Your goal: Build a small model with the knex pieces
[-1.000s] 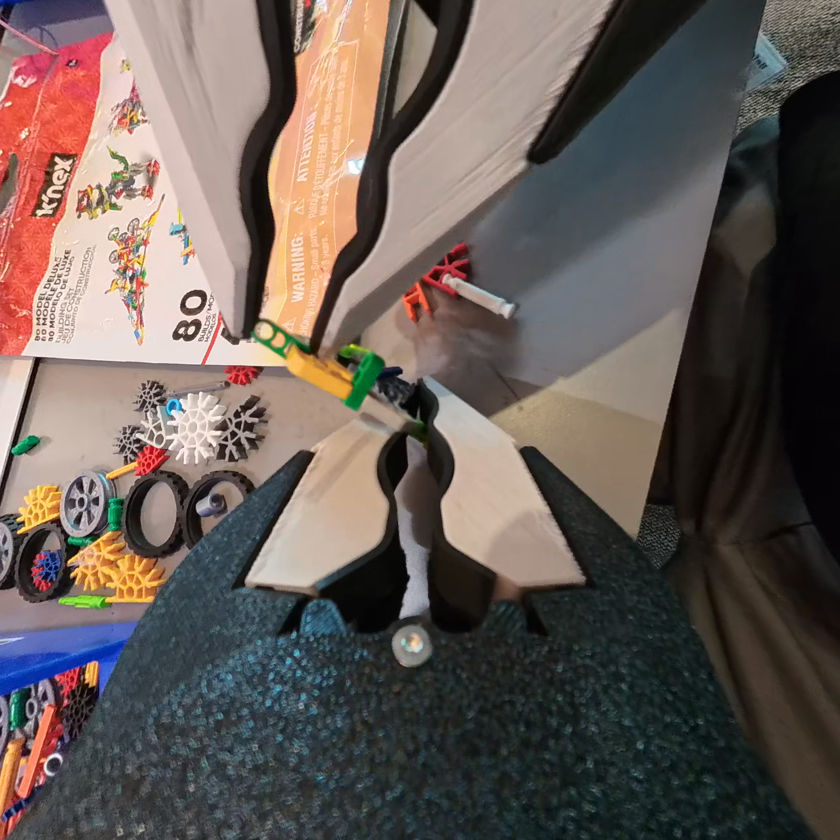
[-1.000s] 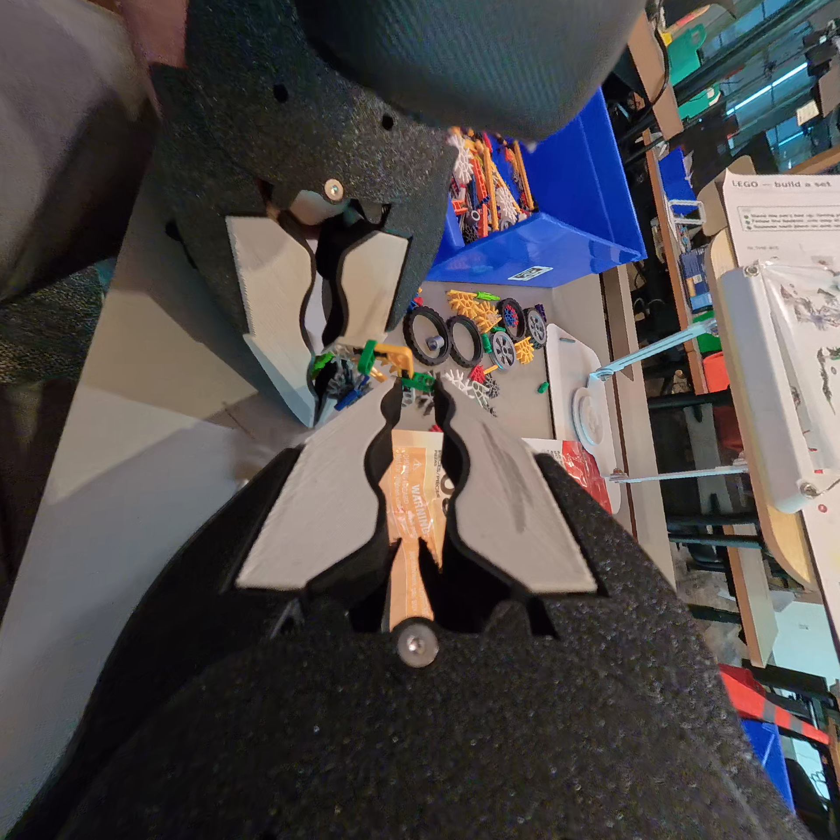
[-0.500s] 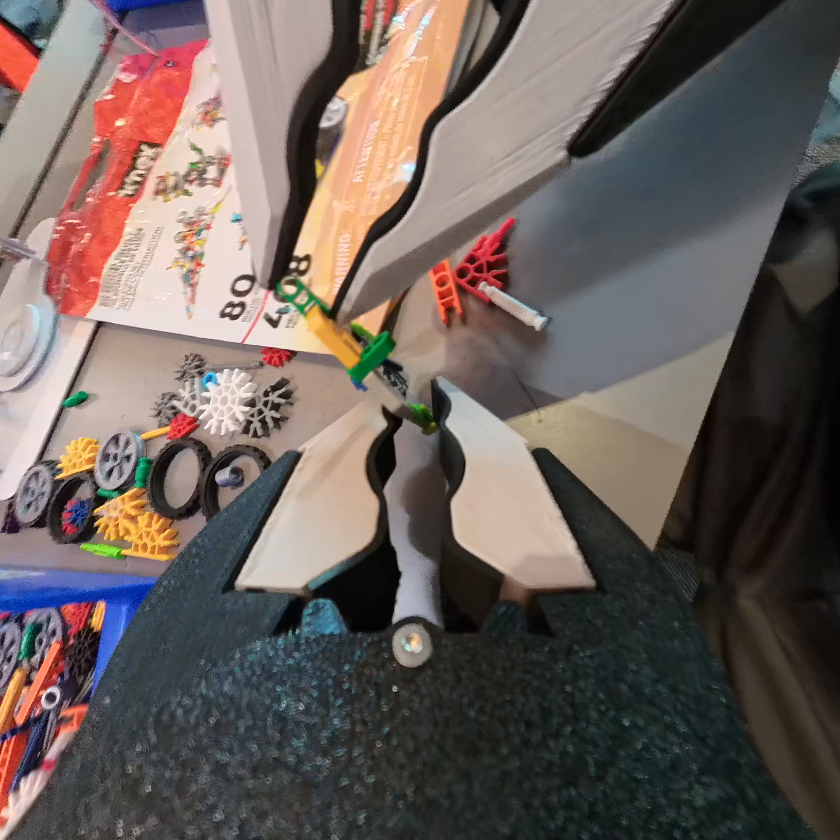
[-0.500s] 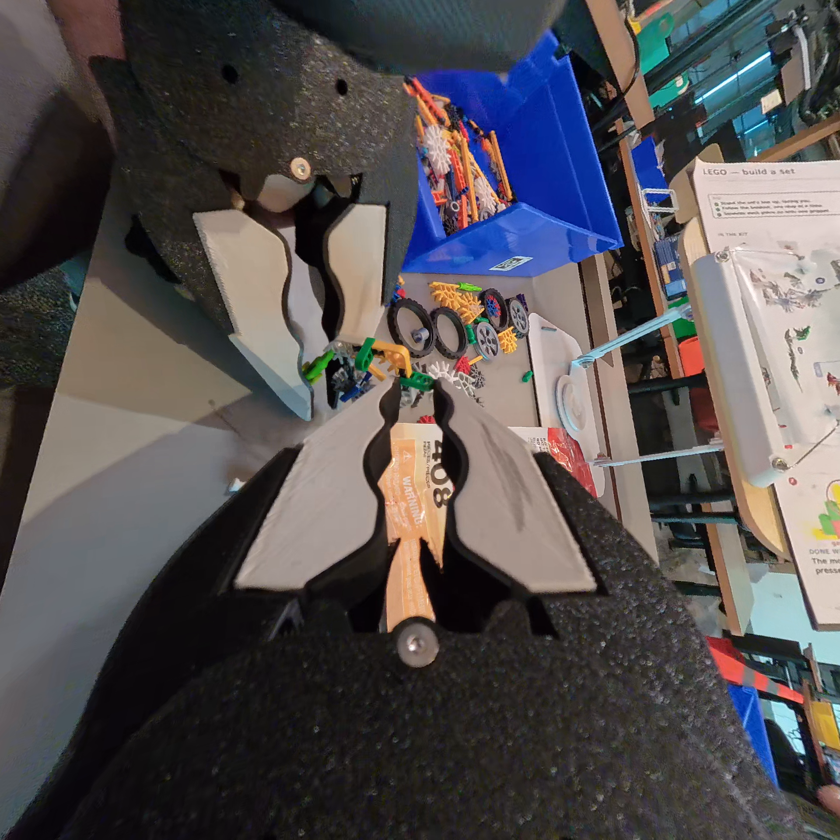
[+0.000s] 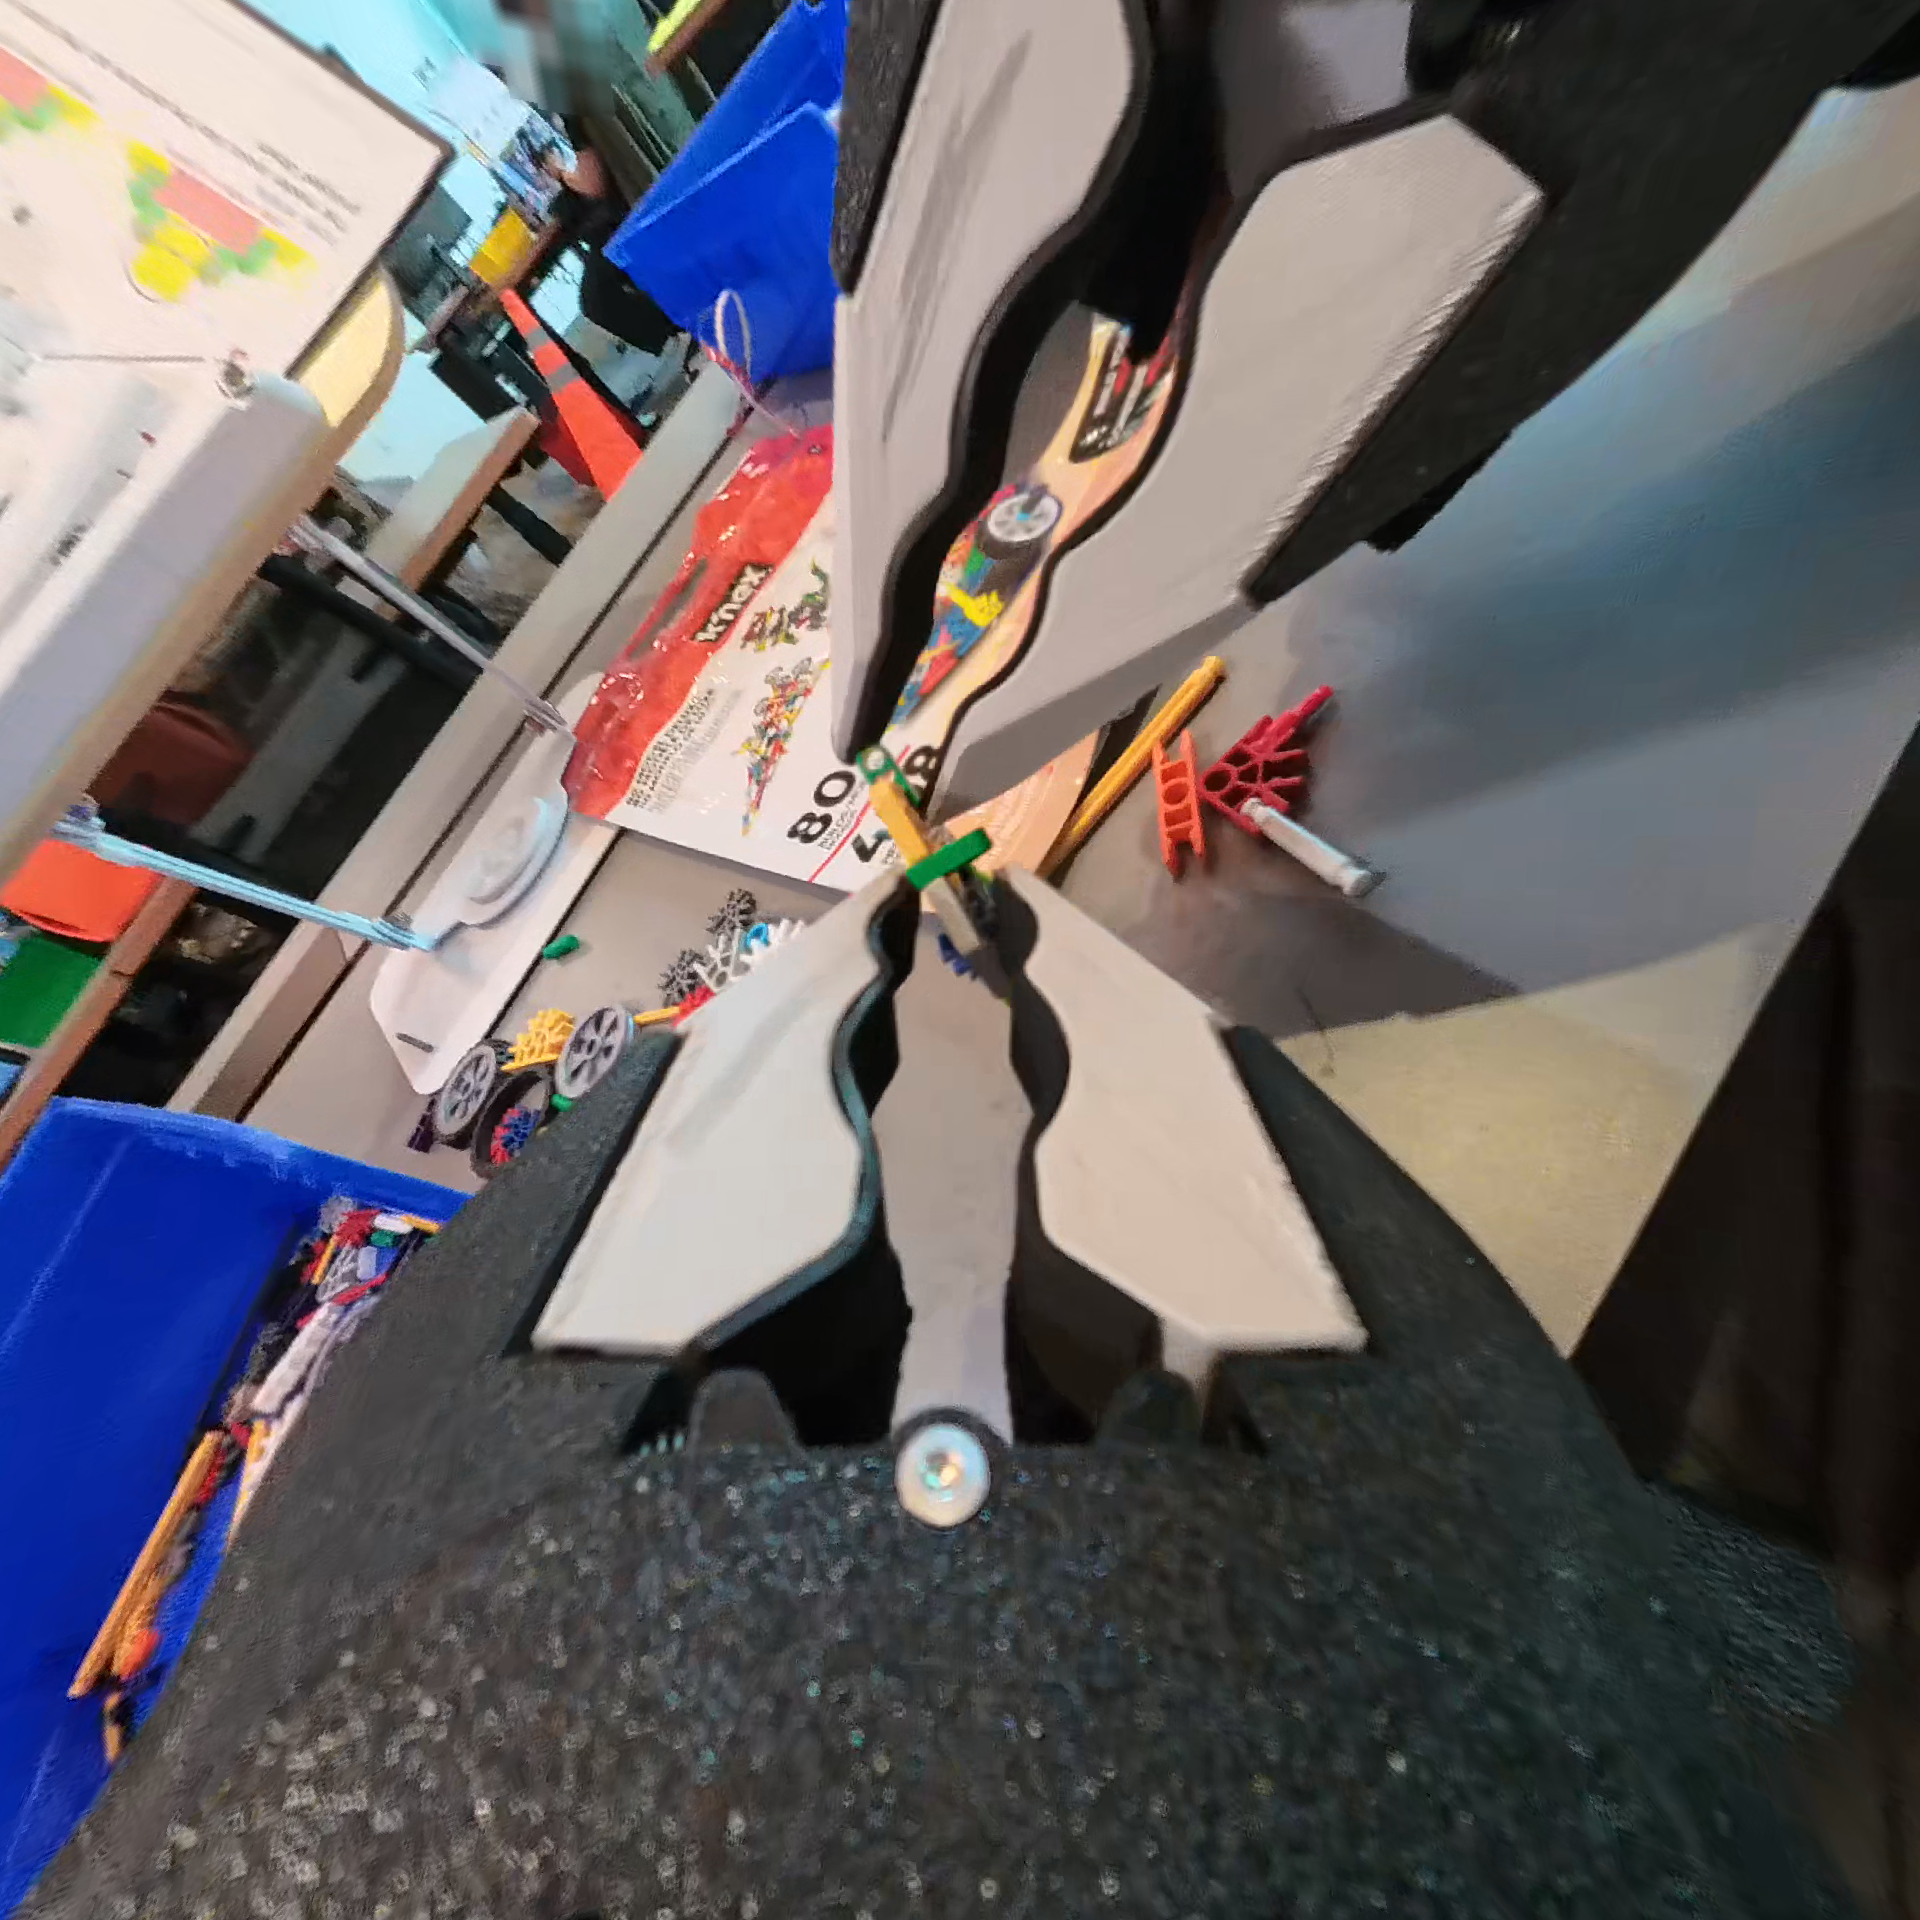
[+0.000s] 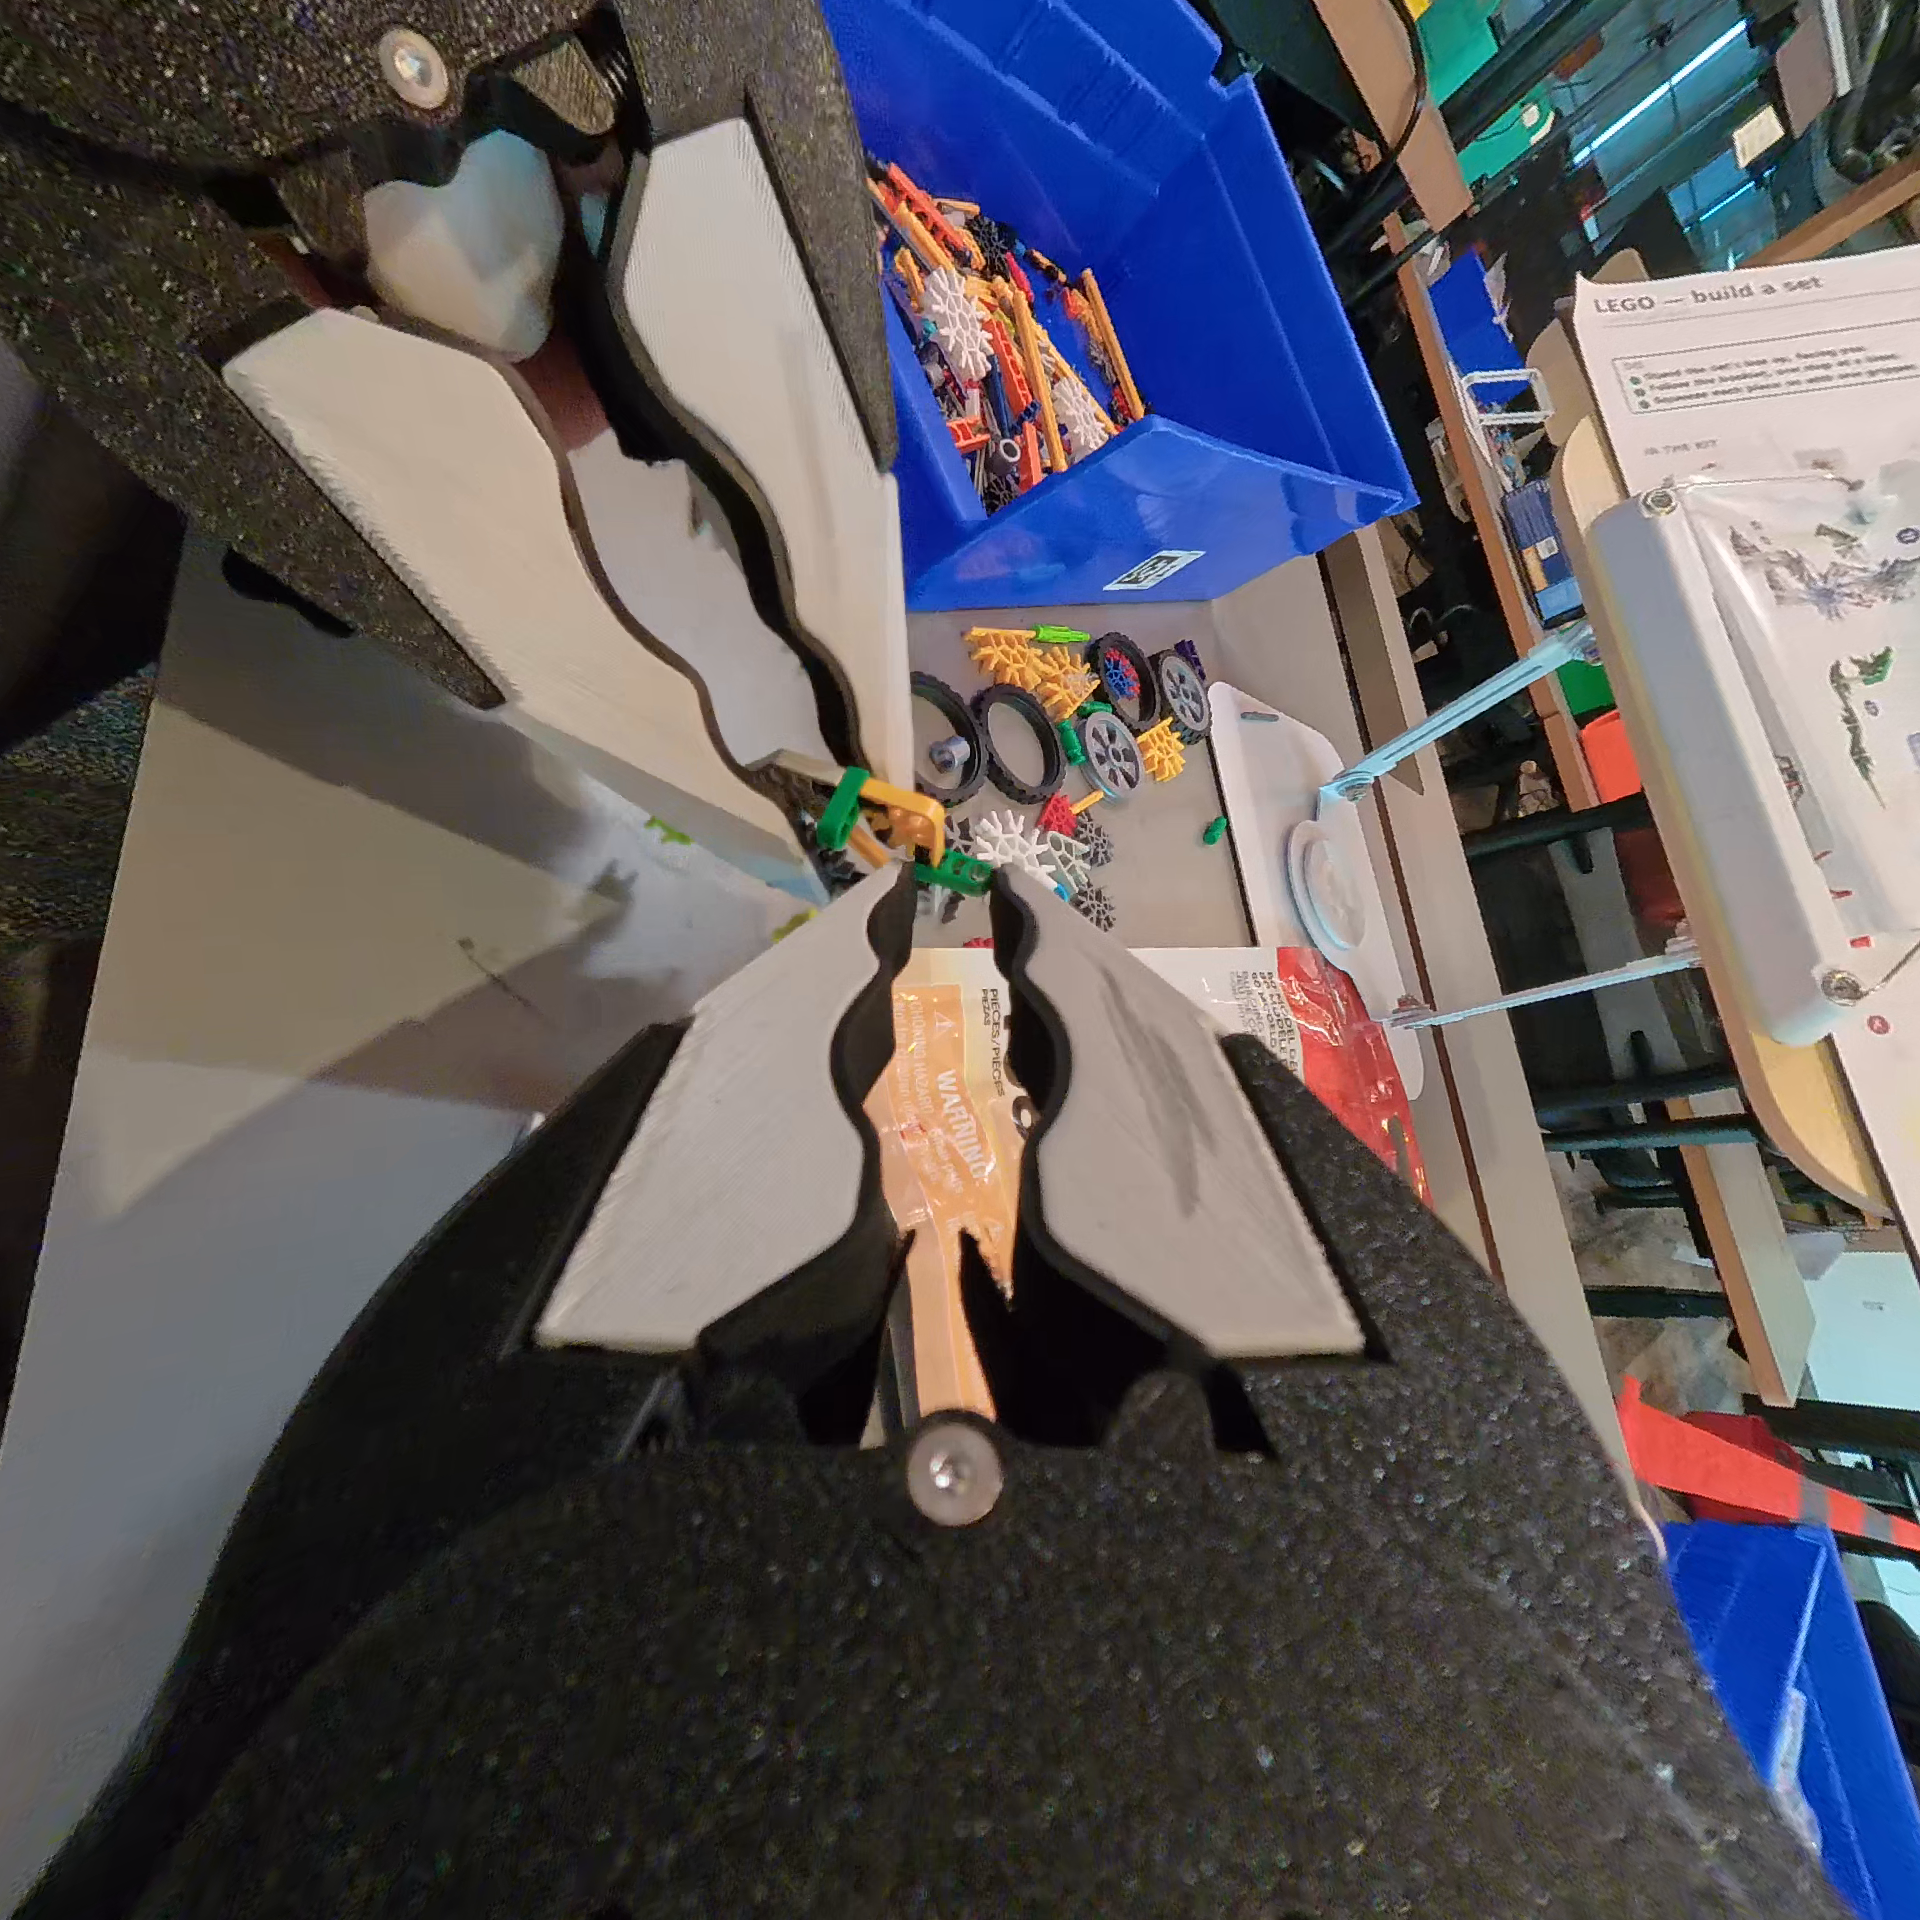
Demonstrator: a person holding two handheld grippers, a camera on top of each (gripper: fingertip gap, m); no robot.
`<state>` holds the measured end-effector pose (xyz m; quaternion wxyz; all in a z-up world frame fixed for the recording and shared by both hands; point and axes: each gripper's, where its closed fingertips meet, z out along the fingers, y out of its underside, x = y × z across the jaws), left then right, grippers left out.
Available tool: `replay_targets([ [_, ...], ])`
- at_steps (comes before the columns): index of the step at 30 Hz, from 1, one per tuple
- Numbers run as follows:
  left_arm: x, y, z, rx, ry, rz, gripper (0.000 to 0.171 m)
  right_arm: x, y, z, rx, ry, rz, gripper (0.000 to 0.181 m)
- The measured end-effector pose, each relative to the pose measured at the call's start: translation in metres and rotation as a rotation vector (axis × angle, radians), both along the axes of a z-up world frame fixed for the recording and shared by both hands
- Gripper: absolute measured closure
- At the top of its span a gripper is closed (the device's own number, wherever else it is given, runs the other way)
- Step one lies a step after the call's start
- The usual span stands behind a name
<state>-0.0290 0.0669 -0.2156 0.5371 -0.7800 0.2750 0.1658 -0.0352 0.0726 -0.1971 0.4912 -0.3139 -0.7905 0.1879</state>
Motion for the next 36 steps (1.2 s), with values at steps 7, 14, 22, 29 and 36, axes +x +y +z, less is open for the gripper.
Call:
replay_targets([
  [7,-0.002,0.003,0.003,0.028,-0.058,-0.007,0.167,0.0,0.001,-0.002,-0.023,0.0,-0.01,0.168],
  [14,-0.002,0.005,-0.005,0.008,-0.127,-0.015,0.171,0.0,0.002,-0.012,-0.069,-0.014,-0.02,0.169],
  [22,-0.003,0.007,-0.007,-0.007,-0.129,-0.003,0.171,-0.001,0.005,-0.016,-0.146,0.009,-0.066,0.17],
  [29,-0.002,0.009,-0.01,-0.02,-0.111,0.006,0.171,-0.001,0.006,-0.02,-0.189,0.025,-0.081,0.17],
  [36,0.001,0.009,-0.017,-0.024,-0.004,0.01,0.171,0.004,0.006,-0.029,-0.224,0.029,-0.109,0.17],
])
